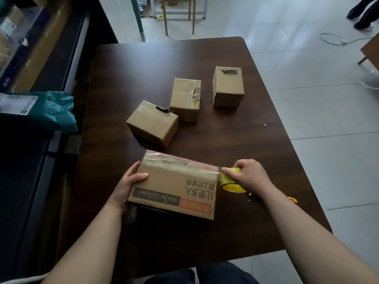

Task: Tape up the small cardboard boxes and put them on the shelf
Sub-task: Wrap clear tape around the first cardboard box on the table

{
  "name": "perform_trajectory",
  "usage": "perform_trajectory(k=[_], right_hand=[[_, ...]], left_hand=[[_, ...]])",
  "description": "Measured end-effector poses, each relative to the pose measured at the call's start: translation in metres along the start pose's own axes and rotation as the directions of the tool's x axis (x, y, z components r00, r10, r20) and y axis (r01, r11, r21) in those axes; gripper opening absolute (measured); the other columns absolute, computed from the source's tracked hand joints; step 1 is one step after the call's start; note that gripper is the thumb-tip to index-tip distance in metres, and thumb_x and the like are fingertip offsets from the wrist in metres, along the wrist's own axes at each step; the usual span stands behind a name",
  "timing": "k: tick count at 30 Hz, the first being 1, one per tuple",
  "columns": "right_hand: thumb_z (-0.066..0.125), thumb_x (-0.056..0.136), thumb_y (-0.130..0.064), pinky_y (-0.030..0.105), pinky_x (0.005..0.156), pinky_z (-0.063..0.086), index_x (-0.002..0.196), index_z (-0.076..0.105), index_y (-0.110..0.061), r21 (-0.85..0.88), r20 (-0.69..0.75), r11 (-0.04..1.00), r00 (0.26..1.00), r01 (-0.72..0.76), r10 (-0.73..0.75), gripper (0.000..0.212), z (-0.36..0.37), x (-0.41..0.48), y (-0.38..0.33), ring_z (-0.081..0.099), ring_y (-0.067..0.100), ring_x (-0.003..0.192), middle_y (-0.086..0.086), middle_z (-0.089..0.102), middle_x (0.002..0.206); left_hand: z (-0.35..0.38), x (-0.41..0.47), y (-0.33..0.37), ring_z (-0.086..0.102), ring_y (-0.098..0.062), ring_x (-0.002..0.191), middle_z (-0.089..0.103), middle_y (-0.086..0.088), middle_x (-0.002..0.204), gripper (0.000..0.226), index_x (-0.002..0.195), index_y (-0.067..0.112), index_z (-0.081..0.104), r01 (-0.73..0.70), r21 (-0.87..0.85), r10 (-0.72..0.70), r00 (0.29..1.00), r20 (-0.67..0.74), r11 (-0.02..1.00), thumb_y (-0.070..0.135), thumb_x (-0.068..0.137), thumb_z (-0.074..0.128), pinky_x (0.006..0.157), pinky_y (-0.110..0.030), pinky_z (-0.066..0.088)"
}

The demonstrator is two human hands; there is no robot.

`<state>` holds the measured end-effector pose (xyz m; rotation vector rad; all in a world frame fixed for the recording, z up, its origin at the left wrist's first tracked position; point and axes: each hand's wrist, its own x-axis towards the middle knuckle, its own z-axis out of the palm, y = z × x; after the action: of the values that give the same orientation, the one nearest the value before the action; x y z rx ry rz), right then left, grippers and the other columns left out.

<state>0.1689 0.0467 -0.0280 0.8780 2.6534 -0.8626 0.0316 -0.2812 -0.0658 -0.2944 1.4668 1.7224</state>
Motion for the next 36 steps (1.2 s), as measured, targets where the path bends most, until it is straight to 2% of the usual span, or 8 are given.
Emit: perform_trajectory(k=[8,11,14,17,20,25,31,36], right_hand=[[0.064,0.079,-0.062,0.031,0.065,0.046,0.07,0.063,-0.021,0.069,0.009,0.996,0.998,-0.064,0.064,0.042,0.016,-0.001,0.0,0.058,0.015,0.078,-0.005,0.062,0.076],[0.066,0.081,-0.057,0.032,0.063,0.045,0.067,0.062,-0.018,0.186,0.015,0.978,0.995,-0.095,0.094,0.041,0.024,-0.006,-0.001,0.058,0.016,0.074,-0.002,0.062,0.072],[0.067,0.082,-0.053,0.033,0.06,0.042,0.062,0.059,-0.013,0.279,0.021,0.952,0.992,-0.126,0.126,0.045,0.034,-0.016,-0.001,0.054,0.016,0.066,0.0,0.058,0.064],[0.067,0.084,-0.049,0.032,0.055,0.037,0.057,0.055,-0.013,0.363,0.036,0.92,0.988,-0.151,0.148,0.046,0.047,-0.028,-0.002,0.047,0.014,0.058,-0.002,0.049,0.055],[0.062,0.088,-0.047,0.032,0.058,0.037,0.061,0.06,-0.01,0.425,0.057,0.891,0.987,-0.162,0.152,0.046,0.058,-0.042,-0.004,0.048,0.013,0.059,-0.001,0.052,0.058],[0.053,0.097,-0.023,0.033,0.066,0.036,0.075,0.063,-0.005,0.578,0.138,0.805,0.988,-0.135,0.067,0.03,0.064,-0.064,0.006,0.048,0.011,0.066,-0.002,0.053,0.066],[0.06,0.093,-0.032,0.019,0.058,0.039,0.075,0.064,-0.019,0.618,0.159,0.78,0.987,-0.098,-0.002,0.023,0.066,-0.085,0.026,0.05,0.0,0.06,-0.011,0.055,0.064],[0.057,0.093,-0.038,0.031,0.063,0.04,0.074,0.06,-0.017,0.557,0.188,0.819,0.981,-0.142,0.042,0.029,0.075,-0.097,0.047,0.05,0.011,0.065,-0.001,0.052,0.067]], left_hand=[[0.003,0.0,0.004,0.061,-0.036,0.109,0.059,-0.019,0.127,0.072,0.132,0.026,0.055,0.03,0.022,-0.029,0.999,-0.014,0.999,0.029,0.063,0.077,0.088,-0.05,0.051],[0.01,-0.005,0.014,0.063,-0.02,0.098,0.065,-0.004,0.113,0.049,0.133,0.025,0.054,0.035,0.272,0.004,0.99,-0.139,0.962,0.023,0.086,0.067,0.072,-0.03,0.049],[0.015,-0.001,0.026,0.058,-0.016,0.112,0.062,0.004,0.118,0.048,0.134,0.025,0.054,-0.07,0.517,0.199,0.96,-0.198,0.853,0.029,0.088,0.067,0.086,-0.029,0.048],[0.037,0.009,0.035,0.041,-0.019,0.134,0.046,0.003,0.145,0.046,0.141,0.031,0.046,-0.029,0.919,0.482,0.857,-0.18,0.394,0.034,0.096,0.053,0.111,-0.045,0.033],[0.085,0.01,0.023,0.004,-0.019,0.149,0.009,0.001,0.162,0.052,0.153,0.028,0.018,-0.017,0.996,0.542,0.838,0.062,-0.088,0.038,0.103,0.028,0.119,-0.045,0.002],[0.128,0.006,-0.022,-0.027,-0.019,0.144,-0.027,-0.007,0.157,0.077,0.15,0.009,-0.02,-0.029,0.99,0.38,0.922,0.08,-0.139,0.056,0.098,0.012,0.117,-0.039,-0.017],[0.127,0.008,-0.025,-0.027,-0.019,0.144,-0.026,-0.007,0.158,0.08,0.15,0.009,-0.018,-0.02,0.98,0.39,0.916,0.097,-0.197,0.06,0.096,0.011,0.117,-0.04,-0.017],[0.128,0.007,-0.025,-0.026,-0.019,0.144,-0.025,-0.007,0.158,0.08,0.151,0.009,-0.017,-0.001,0.978,0.395,0.915,0.085,-0.209,0.059,0.096,0.012,0.118,-0.04,-0.016]])
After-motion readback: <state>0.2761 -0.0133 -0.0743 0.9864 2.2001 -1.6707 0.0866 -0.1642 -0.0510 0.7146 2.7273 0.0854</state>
